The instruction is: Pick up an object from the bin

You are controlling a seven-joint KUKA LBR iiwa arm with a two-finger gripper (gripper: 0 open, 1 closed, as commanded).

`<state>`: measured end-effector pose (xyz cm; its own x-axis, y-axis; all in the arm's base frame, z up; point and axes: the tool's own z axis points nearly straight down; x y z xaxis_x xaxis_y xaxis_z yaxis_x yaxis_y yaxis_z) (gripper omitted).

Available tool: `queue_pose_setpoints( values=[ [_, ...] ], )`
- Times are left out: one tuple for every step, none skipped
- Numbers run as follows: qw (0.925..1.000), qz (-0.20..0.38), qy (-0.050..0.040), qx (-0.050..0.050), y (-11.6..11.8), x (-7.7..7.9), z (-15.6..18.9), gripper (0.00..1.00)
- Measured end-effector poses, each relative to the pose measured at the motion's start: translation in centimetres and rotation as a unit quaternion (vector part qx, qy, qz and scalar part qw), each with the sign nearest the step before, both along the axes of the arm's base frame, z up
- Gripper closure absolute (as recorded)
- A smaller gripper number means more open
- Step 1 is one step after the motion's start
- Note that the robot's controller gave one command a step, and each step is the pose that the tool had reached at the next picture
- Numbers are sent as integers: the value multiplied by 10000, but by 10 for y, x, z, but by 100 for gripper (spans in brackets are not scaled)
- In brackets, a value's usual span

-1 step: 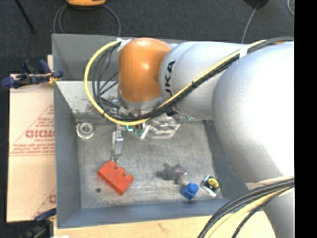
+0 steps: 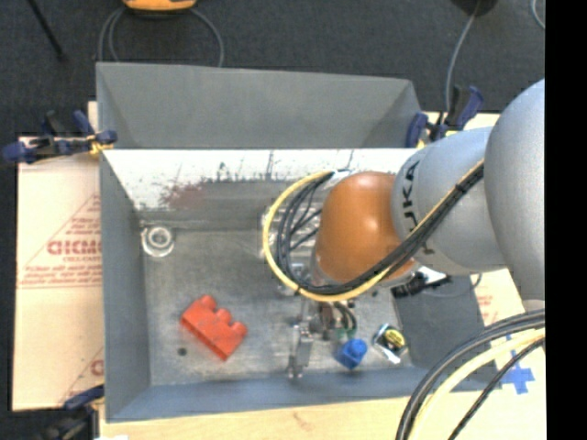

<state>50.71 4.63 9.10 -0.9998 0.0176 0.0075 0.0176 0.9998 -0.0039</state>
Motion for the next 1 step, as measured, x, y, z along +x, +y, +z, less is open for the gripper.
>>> queue_pose_setpoints(
  values=[
    [10000,55,-61,29,32,-18,0,0]
  ],
)
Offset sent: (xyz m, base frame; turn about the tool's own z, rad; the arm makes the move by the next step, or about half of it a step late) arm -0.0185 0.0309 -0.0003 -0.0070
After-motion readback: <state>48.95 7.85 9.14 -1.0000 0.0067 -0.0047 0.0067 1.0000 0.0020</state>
